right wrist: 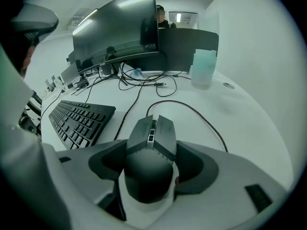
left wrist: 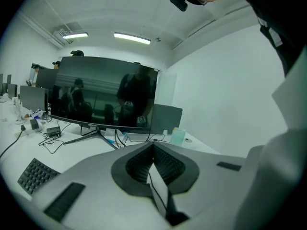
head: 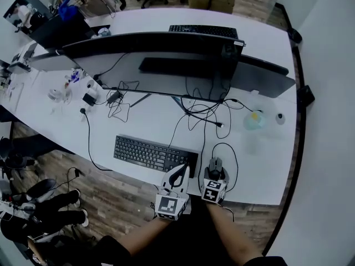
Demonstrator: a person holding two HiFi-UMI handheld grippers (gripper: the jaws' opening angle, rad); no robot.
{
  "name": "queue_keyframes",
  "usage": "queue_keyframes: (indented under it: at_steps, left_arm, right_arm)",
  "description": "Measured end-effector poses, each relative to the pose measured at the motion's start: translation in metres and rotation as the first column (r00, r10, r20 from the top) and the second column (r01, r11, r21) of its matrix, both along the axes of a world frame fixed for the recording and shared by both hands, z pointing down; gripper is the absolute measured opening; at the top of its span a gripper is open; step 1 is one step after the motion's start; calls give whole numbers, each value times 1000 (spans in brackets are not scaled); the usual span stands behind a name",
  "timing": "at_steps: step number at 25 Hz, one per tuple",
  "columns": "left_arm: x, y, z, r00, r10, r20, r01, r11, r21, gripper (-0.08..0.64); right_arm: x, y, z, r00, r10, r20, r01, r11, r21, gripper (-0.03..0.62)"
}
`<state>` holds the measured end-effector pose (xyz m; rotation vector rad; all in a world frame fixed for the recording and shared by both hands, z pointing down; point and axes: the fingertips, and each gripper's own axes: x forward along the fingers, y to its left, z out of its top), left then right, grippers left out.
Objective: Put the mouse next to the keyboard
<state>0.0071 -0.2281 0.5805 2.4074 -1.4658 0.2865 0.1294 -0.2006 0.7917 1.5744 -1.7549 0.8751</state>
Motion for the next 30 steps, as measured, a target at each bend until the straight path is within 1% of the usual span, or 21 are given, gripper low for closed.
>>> queue_keyframes:
  at_steps: [3,5,8,11,16,20,23,26,28,30]
  left_arm:
    - [-3,0,0,1000,-9,-4,9,1000,-10,3]
    - [-3,3,-2,1000,-1,-4,1,1000,-12,3]
    - [-8,7,-10,1000,15,4,-15,1000,10,3]
    - [-17,12,-14,1000,15,6,-15,1000,24,3]
    - [-16,32,-23,999,48,-25,-47,998,37,3]
    - [-21,43,-33,996,78,-37,-75,994,77,3]
    - [-25,54,-41,994,93,-60,-87,992,94,3]
    - [-28,70,-60,988,109,-112,-96,988,118,3]
    - [-30,81,-72,982,120,-142,-100,985,141,3]
    - [-29,96,-80,977,150,-153,-125,979,162,3]
  right_arm:
    - [-2,0,0,1000,-9,0,9,1000,-10,311]
    - [-1,0,-1,1000,-15,-14,14,1000,-14,311]
    - [1,-2,0,998,-28,-61,27,999,-21,318]
    - [-1,-2,-3,998,-20,-65,19,1000,-11,319]
    - [3,4,-25,1000,23,-7,-23,998,62,318]
    - [-2,10,-54,999,34,10,-35,991,132,318]
    - [-6,19,-88,997,56,48,-65,976,208,313]
    - [-15,32,-124,993,62,103,-88,959,270,279]
    - [-23,40,-149,989,66,129,-104,944,314,276]
    - [-29,51,-174,985,80,155,-131,926,354,265]
